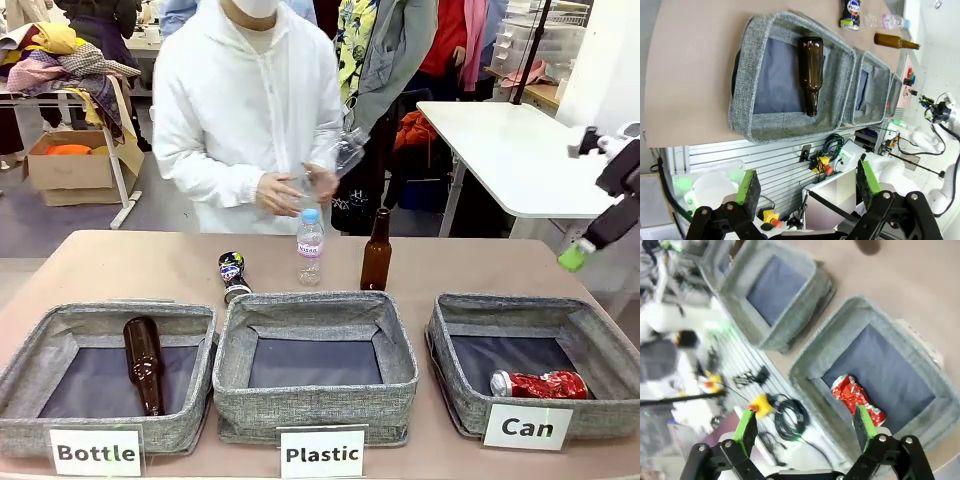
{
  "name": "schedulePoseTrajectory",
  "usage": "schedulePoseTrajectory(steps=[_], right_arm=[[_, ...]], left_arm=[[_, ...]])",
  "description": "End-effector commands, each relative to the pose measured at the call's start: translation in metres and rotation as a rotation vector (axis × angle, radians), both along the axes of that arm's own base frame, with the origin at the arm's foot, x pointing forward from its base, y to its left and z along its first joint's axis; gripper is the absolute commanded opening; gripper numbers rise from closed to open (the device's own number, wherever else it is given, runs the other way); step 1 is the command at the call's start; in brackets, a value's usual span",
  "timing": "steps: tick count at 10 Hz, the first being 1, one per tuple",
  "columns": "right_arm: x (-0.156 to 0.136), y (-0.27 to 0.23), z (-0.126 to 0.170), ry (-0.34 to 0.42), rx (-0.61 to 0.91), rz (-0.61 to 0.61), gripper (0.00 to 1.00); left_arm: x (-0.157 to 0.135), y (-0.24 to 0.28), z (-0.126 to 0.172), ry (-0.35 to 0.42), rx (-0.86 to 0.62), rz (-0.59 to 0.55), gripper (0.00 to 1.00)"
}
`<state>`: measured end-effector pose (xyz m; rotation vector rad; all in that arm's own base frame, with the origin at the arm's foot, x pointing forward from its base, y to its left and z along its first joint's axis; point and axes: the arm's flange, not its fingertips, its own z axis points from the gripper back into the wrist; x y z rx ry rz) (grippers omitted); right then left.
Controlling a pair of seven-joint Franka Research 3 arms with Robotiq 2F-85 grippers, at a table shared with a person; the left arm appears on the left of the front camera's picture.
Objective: Sort the can waste into the basket.
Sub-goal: Pick up the can waste from the table and place it in the right Fabric basket.
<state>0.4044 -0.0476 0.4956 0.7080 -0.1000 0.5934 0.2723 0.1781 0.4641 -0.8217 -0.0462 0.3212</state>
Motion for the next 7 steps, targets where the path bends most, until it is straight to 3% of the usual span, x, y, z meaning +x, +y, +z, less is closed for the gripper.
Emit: schedulePoseTrajectory(steps=[1,2,5,6,7], right_arm=[[0.017,-0.034,-0.008,0.294,0.852,-0.974,1.00],[0.014,-0.050,-0.017,0.298,0.985,-1.060,1.00],[-0.018,-0.070,-0.039,-0.001,1.265,-1.160,1.00],[-0.019,-0.066,-0.043,-0.059,1.263,-1.159,1.00],[-0.004,-0.085,-0.041,0.303,0.518,-0.542,1.00]], left_arm=[[0.000,0.002,0.003,0.011,-0.008,0.006,1.00],[0.000,0.002,0.003,0.011,-0.008,0.006,1.00],[0.000,0.002,0.003,0.011,-0.008,0.006,1.00],[0.000,0.002,0.003,0.011,-0.008,0.006,1.00],[0.000,0.002,0.003,0.011,-0.008,0.006,1.00]])
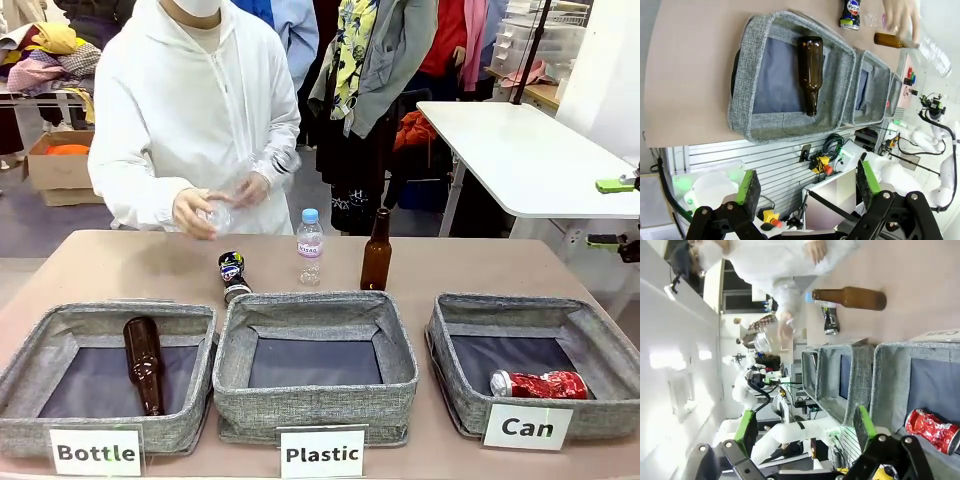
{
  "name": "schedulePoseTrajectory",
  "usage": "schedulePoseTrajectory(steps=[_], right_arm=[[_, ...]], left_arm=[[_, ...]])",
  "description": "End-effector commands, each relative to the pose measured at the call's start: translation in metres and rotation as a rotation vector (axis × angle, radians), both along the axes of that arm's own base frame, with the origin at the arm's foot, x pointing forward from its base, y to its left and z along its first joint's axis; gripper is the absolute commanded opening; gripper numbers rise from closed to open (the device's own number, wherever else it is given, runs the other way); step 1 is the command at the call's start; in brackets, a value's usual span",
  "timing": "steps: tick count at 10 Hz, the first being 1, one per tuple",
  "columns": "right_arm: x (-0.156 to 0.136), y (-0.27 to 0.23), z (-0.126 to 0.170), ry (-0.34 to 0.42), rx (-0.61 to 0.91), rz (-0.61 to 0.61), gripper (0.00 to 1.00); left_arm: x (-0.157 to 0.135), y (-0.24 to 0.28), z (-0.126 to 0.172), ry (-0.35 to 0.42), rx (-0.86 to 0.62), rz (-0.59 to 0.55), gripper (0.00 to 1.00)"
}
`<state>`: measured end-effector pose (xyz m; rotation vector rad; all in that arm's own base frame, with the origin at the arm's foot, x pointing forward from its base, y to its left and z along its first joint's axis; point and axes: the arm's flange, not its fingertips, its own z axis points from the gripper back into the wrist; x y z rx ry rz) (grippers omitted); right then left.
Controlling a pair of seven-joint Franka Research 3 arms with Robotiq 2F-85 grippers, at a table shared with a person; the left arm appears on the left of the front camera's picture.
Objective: Sort the can waste into the basket.
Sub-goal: Pick up the can waste from the table and place it in the right Fabric basket.
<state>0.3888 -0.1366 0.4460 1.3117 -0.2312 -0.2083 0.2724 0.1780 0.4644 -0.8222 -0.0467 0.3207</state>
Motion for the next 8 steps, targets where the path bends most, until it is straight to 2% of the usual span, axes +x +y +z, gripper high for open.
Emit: schedulePoseTrajectory(steps=[1,8], right_arm=[[0.0112,0.0038,0.0091,-0.008,-0.113,0.134,1.00],[0.0112,0.0038,0.0091,-0.008,-0.113,0.134,1.00]], left_arm=[[-0.0002,0.0021,0.0028,0.012,-0.008,0.007,1.00],[-0.0002,0.0021,0.0028,0.012,-0.008,0.007,1.00]])
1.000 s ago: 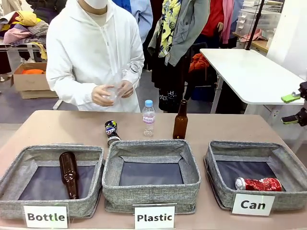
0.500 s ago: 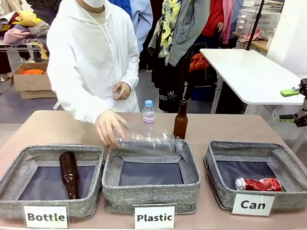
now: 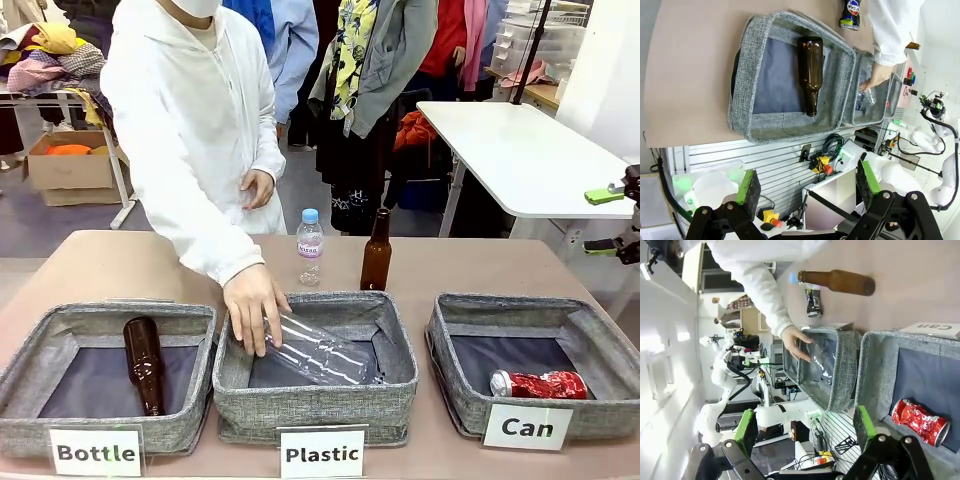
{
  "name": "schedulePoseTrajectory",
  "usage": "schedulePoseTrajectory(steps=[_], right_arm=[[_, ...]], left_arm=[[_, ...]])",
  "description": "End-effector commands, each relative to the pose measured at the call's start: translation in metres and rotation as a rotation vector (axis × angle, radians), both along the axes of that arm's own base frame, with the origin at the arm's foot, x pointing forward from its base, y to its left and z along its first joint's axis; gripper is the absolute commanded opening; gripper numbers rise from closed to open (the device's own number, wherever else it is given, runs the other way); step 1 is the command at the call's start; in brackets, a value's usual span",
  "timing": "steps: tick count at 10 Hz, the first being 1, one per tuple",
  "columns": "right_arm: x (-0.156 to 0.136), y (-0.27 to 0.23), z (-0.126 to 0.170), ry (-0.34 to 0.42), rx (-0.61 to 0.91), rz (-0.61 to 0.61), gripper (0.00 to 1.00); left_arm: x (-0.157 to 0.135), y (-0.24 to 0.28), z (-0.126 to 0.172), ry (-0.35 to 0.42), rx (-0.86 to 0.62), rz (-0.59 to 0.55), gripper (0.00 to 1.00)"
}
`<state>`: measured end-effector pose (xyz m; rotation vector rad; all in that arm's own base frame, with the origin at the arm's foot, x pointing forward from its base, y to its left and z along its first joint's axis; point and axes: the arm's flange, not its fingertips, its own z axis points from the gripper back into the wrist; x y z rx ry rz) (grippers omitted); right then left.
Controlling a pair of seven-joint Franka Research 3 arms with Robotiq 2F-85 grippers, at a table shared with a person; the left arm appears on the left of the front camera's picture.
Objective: Sort the can waste into the basket.
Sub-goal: Pick up the can waste from the table and place it in the right Fabric basket.
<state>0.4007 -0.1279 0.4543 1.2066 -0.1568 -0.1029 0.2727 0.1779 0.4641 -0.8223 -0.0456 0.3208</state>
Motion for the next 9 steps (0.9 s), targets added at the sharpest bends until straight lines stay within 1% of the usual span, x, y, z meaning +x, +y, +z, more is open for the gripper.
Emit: schedulePoseTrajectory(steps=[1,6,7,8,9], right_arm=[[-0.001,-0.005,0.001,-0.017,0.002,0.021,1.00],[-0.001,-0.005,0.001,-0.017,0.002,0.021,1.00],[-0.001,-0.005,0.001,-0.017,0.002,0.021,1.00],[-0.001,-0.005,0.001,-0.017,0.002,0.021,1.00],[-0.001,-0.005,0.001,-0.017,0.002,0.021,1.00]], left_arm=[[0.000,0.002,0.003,0.011,-0.007,0.007,1.00],[0.000,0.002,0.003,0.011,-0.007,0.007,1.00],[0.000,0.000,0.000,0.000,0.000,0.000,1.00],[0.005,-0.018,0.013,0.022,0.078,-0.026,1.00],[0.017,-0.039,0.026,0.030,0.172,-0.034,1.00]])
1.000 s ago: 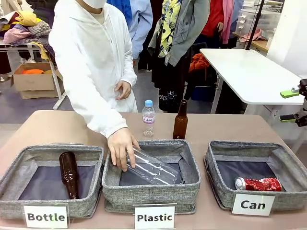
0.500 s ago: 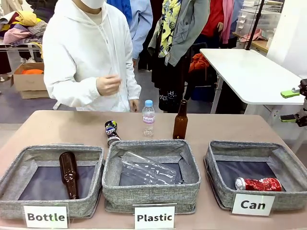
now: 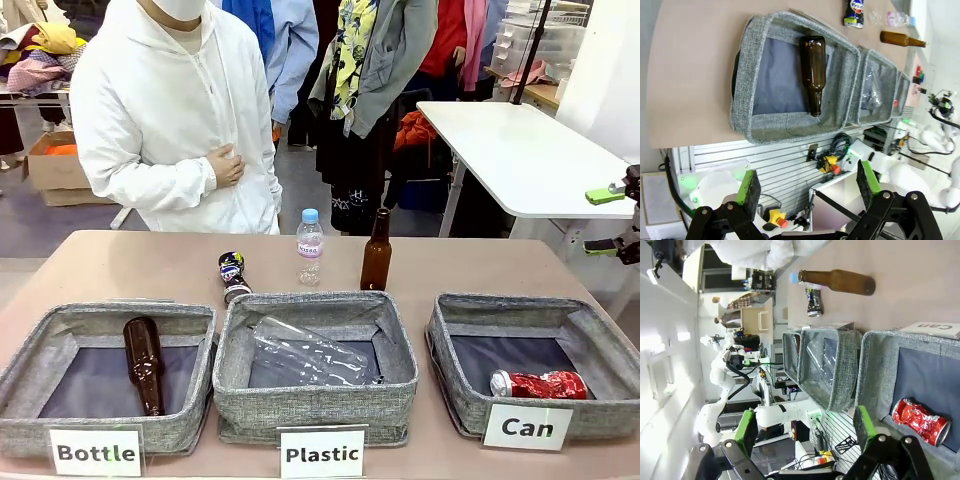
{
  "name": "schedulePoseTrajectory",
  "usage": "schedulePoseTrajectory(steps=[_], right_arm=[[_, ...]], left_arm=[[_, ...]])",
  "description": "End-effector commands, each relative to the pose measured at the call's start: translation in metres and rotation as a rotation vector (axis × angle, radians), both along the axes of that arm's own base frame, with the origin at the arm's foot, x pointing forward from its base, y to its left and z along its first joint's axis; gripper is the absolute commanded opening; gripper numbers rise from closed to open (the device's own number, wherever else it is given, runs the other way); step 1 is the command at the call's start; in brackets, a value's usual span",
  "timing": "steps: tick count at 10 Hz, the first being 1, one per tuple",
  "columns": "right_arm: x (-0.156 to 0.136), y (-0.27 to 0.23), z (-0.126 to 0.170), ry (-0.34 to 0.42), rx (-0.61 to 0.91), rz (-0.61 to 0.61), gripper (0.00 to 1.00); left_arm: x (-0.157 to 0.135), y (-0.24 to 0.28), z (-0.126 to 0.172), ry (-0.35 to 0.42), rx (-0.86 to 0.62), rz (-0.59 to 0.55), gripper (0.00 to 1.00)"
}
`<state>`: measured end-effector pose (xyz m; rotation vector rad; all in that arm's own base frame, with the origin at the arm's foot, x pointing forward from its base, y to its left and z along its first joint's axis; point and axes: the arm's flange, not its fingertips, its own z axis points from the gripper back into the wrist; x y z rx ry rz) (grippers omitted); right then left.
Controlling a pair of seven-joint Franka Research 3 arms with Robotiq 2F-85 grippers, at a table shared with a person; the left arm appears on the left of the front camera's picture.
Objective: Sort the can waste into the basket.
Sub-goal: Pick up the can waste from the table and place it in the right Fabric basket.
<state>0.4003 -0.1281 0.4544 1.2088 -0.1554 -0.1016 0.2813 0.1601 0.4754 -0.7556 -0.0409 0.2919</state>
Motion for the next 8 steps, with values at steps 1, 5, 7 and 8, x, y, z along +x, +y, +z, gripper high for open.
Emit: schedulePoseTrajectory(steps=[1,5,7,8], right_arm=[[0.000,-0.005,0.001,-0.017,0.000,0.019,1.00],[0.000,-0.005,0.001,-0.017,0.000,0.019,1.00],[0.000,-0.005,0.001,-0.017,0.000,0.019,1.00],[0.000,-0.005,0.001,-0.017,0.000,0.019,1.00]], left_arm=[[0.026,-0.047,0.023,0.035,0.206,0.014,1.00],[0.105,-0.180,0.009,0.127,0.609,0.123,1.00],[0.126,-0.239,-0.004,0.091,0.618,0.139,1.00],[0.128,-0.259,-0.013,0.033,0.600,0.129,1.00]])
